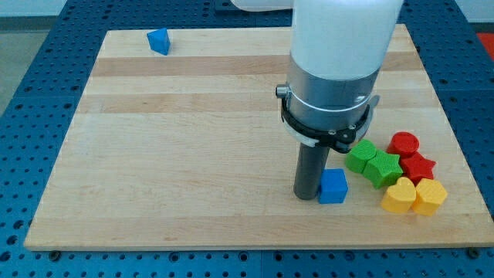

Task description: Push the green star along with the red circle a bit up

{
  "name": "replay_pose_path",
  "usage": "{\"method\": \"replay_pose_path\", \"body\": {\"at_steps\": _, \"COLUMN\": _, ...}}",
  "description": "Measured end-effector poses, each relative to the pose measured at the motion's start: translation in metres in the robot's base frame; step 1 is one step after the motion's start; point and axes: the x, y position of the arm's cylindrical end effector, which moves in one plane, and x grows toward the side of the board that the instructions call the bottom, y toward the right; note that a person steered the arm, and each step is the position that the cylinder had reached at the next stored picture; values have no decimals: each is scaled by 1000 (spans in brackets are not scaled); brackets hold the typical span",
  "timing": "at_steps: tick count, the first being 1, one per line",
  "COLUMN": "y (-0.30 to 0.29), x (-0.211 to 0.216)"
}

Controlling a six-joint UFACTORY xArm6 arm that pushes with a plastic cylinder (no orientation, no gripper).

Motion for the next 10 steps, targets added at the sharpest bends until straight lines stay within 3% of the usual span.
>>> {"method": "replay_pose_path", "body": {"at_steps": 4, "y": 45, "x": 0}}
{"method": "replay_pose_path", "body": {"at_steps": 6, "y": -43, "x": -30}}
{"method": "replay_pose_path", "body": {"at_steps": 10, "y": -210, "x": -179}}
